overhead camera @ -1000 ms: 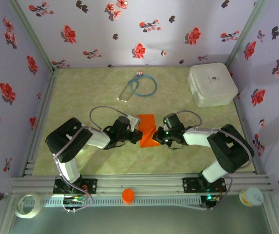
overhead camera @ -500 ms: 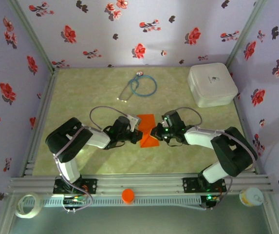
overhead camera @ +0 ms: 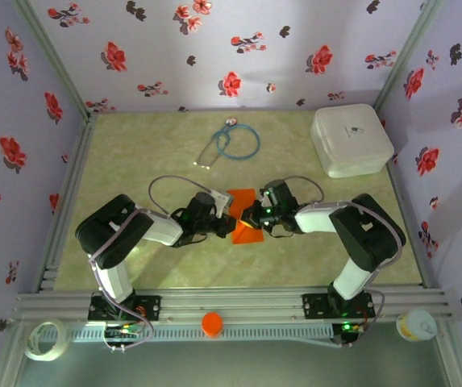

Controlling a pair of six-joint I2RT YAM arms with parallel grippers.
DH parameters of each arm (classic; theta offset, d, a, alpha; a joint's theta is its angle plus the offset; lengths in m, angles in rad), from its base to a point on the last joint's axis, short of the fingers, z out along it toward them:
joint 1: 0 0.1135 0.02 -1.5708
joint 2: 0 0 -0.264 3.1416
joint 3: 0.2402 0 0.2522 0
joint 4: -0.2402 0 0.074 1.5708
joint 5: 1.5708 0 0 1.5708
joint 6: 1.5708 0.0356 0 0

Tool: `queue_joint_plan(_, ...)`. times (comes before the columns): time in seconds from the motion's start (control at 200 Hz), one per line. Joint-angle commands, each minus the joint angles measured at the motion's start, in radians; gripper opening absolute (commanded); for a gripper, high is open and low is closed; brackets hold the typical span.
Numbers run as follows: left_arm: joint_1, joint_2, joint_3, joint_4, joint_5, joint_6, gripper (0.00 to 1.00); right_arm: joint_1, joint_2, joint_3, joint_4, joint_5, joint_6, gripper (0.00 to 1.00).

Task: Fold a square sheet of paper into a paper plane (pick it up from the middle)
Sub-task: Fold the triangle a second time at the center of the table.

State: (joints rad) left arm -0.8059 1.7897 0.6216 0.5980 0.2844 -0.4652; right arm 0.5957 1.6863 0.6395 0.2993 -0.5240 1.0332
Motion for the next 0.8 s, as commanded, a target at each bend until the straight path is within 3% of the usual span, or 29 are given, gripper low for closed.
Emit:
queue_joint_plan(0.0, 0.002, 0.019, 0.01, -0.042, -0.007, 0.008, 0.0, -0.005, 0.026, -0.029, 0.029, 0.009, 0.016, 0.0)
queue_joint_plan(0.455, 0.004, 0.017, 0.016, -0.069, -0.008, 0.016, 0.0, -0.059, -0.049, -0.014, -0.008, 0.014, -0.003, 0.0)
queue_joint_plan(0.795, 0.007, 0.017, 0.021, -0.086, -0.008, 0.017, 0.0, -0.09, 0.025, -0.003, -0.146, 0.112, -0.032, 0.0)
